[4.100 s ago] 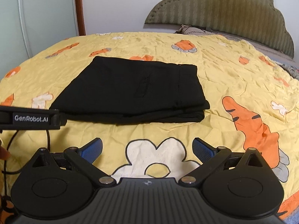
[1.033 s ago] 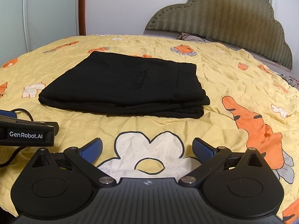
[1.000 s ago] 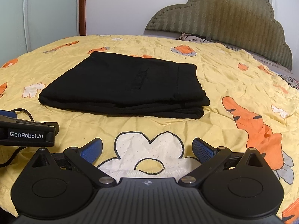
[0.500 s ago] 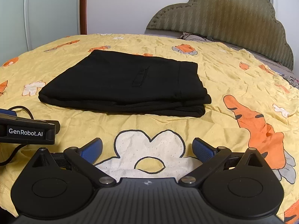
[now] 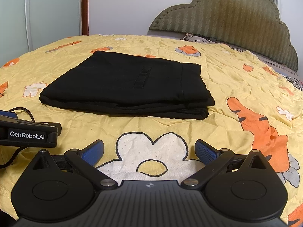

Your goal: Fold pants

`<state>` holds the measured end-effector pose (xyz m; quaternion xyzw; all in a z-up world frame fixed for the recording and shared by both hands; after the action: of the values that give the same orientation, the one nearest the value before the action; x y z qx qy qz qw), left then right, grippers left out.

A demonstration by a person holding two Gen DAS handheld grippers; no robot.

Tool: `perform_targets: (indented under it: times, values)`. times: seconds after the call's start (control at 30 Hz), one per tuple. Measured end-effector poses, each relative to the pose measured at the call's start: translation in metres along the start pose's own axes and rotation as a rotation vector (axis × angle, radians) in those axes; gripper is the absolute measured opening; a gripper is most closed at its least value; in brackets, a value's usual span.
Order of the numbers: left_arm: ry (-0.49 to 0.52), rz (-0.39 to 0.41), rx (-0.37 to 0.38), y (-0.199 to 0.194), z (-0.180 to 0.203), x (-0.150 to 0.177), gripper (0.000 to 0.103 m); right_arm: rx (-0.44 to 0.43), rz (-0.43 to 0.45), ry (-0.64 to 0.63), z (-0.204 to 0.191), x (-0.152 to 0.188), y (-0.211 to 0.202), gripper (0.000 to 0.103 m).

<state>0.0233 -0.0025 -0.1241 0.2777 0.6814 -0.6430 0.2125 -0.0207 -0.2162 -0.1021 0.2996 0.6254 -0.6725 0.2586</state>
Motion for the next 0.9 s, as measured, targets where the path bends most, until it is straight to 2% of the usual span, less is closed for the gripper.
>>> perform_targets:
  times: [0.9]
  values:
    - [0.001,-0.001,-0.001,0.0005,0.0006,0.0007,0.103,-0.014,-0.007,0.001,0.0012,0.0035,0.005,0.103]
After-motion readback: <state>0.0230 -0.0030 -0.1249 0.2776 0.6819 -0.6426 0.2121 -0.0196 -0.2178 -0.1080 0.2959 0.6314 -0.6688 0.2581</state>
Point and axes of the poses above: each gripper's, at about its wrist camera, not at the fingertips, and y roughly the way its jaws point, z to its right, x to its underside, the point moved 9 cm from there along y, roughly the way its jaws point, and after that the axes turned 6 degrees about -z, right-handed, at the moved point
